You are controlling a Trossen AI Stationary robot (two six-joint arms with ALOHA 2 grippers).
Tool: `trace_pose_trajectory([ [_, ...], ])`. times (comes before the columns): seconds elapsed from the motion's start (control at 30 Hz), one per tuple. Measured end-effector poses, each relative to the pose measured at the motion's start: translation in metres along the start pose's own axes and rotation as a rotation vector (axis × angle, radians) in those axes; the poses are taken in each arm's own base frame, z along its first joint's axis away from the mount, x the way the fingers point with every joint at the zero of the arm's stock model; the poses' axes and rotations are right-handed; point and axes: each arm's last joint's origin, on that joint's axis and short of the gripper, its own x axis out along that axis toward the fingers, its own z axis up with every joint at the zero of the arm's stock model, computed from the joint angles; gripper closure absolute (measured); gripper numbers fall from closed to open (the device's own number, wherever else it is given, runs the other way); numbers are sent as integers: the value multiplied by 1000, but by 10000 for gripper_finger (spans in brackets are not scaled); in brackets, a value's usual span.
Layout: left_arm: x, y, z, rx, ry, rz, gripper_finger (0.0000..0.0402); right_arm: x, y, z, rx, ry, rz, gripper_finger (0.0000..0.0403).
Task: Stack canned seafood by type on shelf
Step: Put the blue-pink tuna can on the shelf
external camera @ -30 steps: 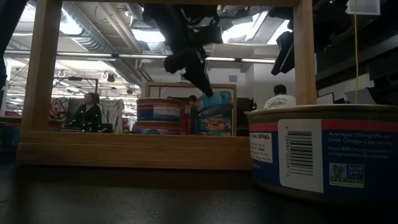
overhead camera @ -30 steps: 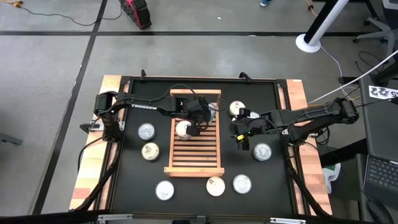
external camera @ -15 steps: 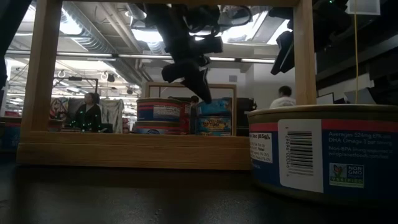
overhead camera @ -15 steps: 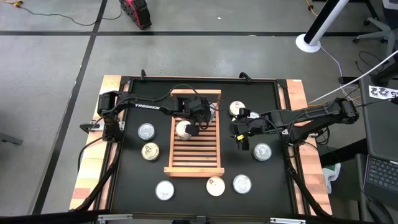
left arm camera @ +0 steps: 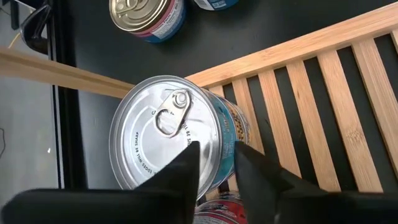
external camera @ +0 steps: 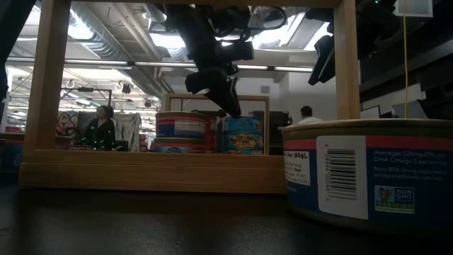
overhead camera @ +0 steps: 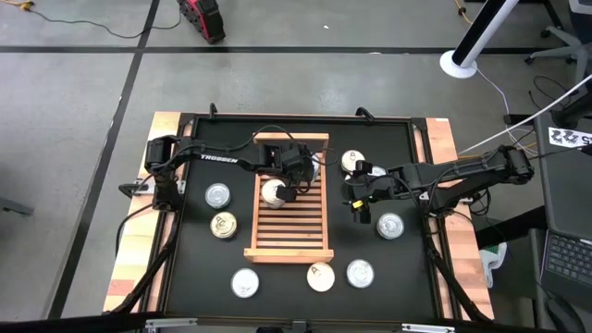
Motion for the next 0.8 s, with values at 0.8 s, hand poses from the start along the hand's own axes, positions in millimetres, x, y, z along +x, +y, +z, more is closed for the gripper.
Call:
trace_pose_trajectory([
  [0.8, -22, -32, 19, 57, -38, 51, 263, 30, 2, -53, -75, 218, -73, 123],
])
